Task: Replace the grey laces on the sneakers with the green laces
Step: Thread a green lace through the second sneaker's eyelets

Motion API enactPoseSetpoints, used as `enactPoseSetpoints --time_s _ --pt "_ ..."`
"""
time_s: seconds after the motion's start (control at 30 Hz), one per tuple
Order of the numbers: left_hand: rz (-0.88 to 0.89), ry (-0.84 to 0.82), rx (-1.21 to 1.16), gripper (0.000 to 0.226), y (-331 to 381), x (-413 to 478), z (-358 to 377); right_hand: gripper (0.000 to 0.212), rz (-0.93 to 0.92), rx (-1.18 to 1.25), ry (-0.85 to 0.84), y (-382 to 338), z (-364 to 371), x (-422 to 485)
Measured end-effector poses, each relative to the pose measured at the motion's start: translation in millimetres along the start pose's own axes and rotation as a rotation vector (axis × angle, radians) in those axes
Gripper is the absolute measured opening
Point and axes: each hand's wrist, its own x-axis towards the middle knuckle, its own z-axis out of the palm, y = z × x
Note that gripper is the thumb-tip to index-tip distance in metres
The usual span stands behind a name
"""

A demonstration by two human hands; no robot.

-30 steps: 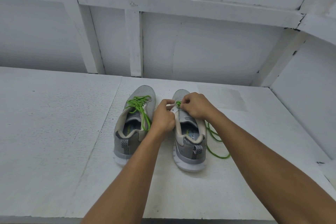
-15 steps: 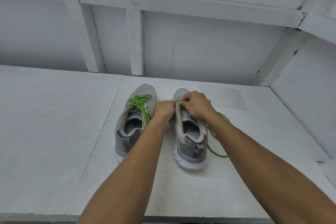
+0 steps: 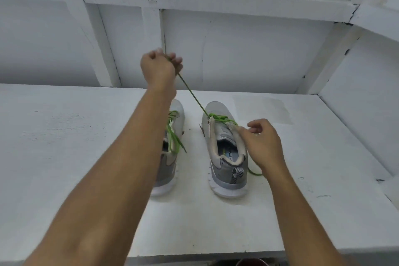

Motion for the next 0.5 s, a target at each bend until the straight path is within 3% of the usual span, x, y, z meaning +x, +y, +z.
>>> enactPoseSetpoints --time_s 0.1,0.17,0.23,0.37,0.43,0.5 --pt "0.088 0.027 -0.074 0.016 61 33 4 0.025 0.07 0.099 -0.001 11 0 -17" --pt "0.18 -0.047 0.09 0.017 71 42 4 0.018 0.076 0.118 -0.003 16 3 -21" --pt "0.251 -0.279 0.553 0.02 50 30 5 0.012 0.066 0.111 -0.012 18 5 -22" --pt "0.213 -0.92 1.705 0.032 -48 -14 -6 0.011 0.054 0.116 -0.004 21 8 -21" --pt "0.247 -1.015 1.947 0.024 -73 -27 -12 0.012 0.045 0.109 0.011 24 9 -21" --pt "0.285 -1.014 1.99 0.021 -71 -23 -15 0.014 0.037 0.111 0.026 25 10 -22"
